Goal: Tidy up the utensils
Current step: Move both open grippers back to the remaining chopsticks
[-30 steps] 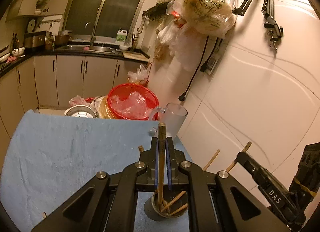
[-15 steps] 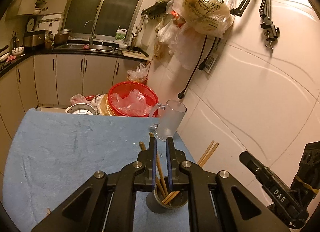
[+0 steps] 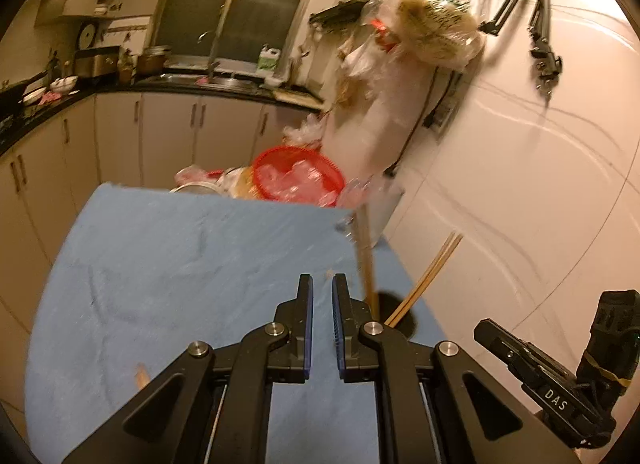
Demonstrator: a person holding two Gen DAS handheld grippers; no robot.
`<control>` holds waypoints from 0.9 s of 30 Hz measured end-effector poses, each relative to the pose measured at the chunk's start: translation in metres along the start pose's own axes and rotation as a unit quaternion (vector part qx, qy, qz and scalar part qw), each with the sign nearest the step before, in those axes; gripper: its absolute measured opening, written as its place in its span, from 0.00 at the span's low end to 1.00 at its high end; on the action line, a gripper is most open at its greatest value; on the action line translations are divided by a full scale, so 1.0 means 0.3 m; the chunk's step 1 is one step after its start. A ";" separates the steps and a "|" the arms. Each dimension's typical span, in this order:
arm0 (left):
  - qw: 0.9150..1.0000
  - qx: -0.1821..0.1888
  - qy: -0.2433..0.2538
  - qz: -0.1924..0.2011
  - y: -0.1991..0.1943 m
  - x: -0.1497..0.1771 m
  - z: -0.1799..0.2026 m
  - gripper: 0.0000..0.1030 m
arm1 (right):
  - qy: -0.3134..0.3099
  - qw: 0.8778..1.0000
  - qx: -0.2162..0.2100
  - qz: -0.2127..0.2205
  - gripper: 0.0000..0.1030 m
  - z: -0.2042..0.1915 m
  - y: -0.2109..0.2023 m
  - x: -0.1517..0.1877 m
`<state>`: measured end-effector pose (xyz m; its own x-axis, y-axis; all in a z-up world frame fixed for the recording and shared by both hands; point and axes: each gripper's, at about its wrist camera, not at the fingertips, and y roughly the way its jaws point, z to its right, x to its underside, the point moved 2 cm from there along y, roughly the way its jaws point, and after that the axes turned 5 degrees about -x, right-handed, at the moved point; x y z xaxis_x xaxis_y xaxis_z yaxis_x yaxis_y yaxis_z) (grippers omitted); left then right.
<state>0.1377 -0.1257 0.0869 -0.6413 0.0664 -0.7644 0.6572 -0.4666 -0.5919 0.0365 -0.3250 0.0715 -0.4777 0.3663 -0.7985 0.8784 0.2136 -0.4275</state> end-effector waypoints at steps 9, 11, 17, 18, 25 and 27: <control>0.995 -0.059 -0.059 -0.062 -0.011 0.211 -0.305 0.08 | 0.007 0.996 -0.016 -0.087 0.13 -0.050 0.135 0.202; 0.991 -0.070 -0.079 -0.080 -0.005 0.257 -0.366 0.08 | 0.009 0.994 -0.017 -0.106 0.13 -0.055 0.169 0.233; 0.980 -0.090 -0.125 -0.125 0.035 0.373 -0.502 0.08 | 0.013 0.987 -0.010 -0.160 0.13 -0.069 0.253 0.331; 0.978 -0.090 -0.135 -0.134 0.048 0.380 -0.517 0.08 | 0.014 0.985 -0.010 -0.169 0.13 -0.070 0.266 0.349; 0.963 -0.087 -0.180 -0.181 0.180 0.382 -0.566 0.08 | 0.017 0.982 -0.016 -0.187 0.13 -0.079 0.290 0.404; 0.961 -0.102 -0.178 -0.188 0.226 0.372 -0.563 0.08 | 0.016 0.982 -0.015 -0.187 0.13 -0.081 0.286 0.403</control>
<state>0.1776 -0.0010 -0.0816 -0.9195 -0.1254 -0.3726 0.3931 -0.2843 -0.8745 0.0538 -0.2403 -0.0515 -0.7681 0.2849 -0.5735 0.6402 0.3646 -0.6762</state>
